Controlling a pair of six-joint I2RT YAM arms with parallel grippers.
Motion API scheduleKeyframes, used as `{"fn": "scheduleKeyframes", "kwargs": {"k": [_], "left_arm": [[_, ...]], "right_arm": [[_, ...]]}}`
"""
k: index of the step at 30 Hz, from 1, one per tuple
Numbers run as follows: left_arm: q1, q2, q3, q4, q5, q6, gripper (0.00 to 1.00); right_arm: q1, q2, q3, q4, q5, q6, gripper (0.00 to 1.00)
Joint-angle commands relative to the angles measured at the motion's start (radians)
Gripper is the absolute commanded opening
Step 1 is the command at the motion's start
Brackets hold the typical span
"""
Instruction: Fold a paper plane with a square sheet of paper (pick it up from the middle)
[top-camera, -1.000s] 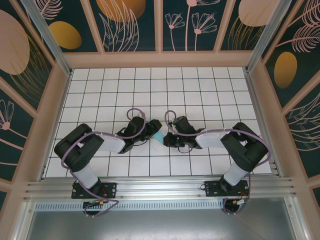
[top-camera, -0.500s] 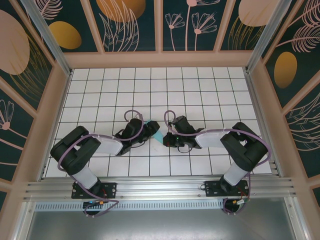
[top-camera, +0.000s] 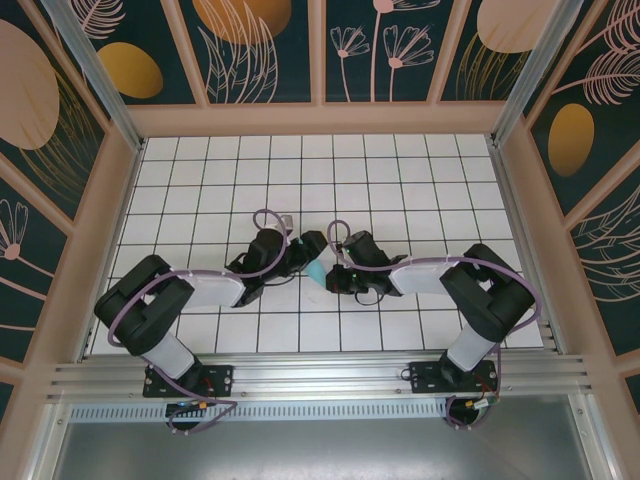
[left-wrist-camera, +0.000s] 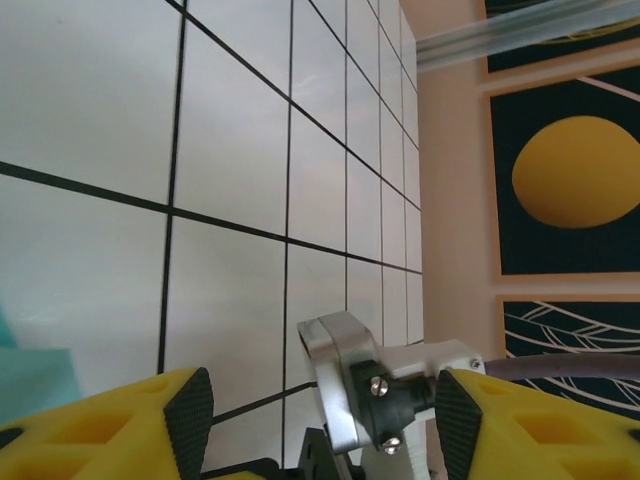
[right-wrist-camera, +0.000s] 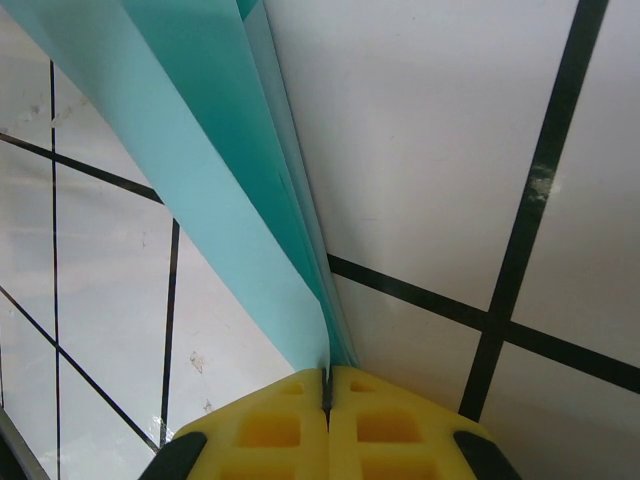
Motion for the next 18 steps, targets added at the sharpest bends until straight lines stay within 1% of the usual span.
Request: {"fn": "scheduleKeyframes", "kwargs": {"k": [1, 3, 6, 8, 13, 16, 18], "left_arm": [[0.004, 0.065, 0.025, 0.019, 0.006, 0.009, 0.63], [0.004, 0.116, 0.027, 0.033, -0.012, -0.002, 0.62], [0.006, 0.155, 0.012, 0.032, -0.062, -0.016, 0.62], [0.007, 0.171, 0.001, 0.046, -0.077, -0.014, 0.62], [0.008, 0.193, -0.003, 0.088, -0.061, 0.009, 0.63], [0.009, 0.167, 0.001, 0.104, -0.036, 0.034, 0.66], [0.009, 0.129, 0.019, 0.077, -0.018, 0.068, 0.68]], "right_arm": [[0.009, 0.041, -0.01, -0.079, 0.033, -0.013, 0.0], [0.009, 0.04, -0.011, -0.076, 0.032, -0.011, 0.0], [0.01, 0.042, -0.012, -0.072, 0.027, -0.01, 0.0], [0.009, 0.042, -0.013, -0.07, 0.022, -0.01, 0.0], [0.008, 0.045, -0.019, -0.067, 0.017, -0.011, 0.0], [0.009, 0.044, -0.019, -0.07, 0.018, -0.008, 0.0], [0.008, 0.046, -0.02, -0.065, 0.02, -0.001, 0.0]]}}
